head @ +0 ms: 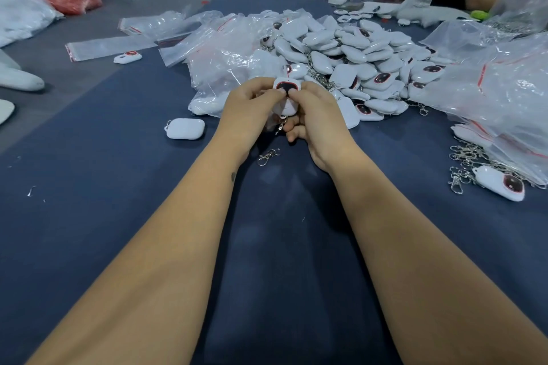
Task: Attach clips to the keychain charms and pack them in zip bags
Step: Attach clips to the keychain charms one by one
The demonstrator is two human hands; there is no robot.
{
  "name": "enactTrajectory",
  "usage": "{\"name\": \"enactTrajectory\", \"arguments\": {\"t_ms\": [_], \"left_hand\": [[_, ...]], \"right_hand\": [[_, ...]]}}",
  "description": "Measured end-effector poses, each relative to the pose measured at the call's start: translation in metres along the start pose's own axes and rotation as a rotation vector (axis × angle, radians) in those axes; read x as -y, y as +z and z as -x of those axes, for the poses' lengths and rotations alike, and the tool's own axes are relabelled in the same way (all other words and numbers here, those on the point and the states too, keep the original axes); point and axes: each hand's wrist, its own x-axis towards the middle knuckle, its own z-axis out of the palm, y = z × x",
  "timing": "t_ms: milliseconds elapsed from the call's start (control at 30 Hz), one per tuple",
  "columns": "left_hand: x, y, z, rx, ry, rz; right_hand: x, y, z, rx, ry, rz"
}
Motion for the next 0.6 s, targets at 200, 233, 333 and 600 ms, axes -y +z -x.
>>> {"name": "enactTrajectory", "arguments": {"t_ms": [200,233,333,600], "left_hand": [[-0.0001,0.0005,-0.0005,-0.001,-0.024,-0.003],[-0.0004,0.0007,-0.0007,-0.004,-0.030,0.004],[-0.0006,0.0000,-0.0015,-0.006,-0.041,0.010],[0.0027,-0.0007,-0.0026,-0.041,-0.019,-0.058]], "right_hand": [[-0.0032,-0.0002,-0.0008,-0.040,-0.034,0.085],[-0.0034,-0.0002,-0.0009,-0.044,-0.035,0.091],[-0.0031,-0.0006,-0.0012,-0.044,-0.038,0.091],[-0.0022,-0.0008,-0.0012,-0.037,-0.024,0.069]]}}
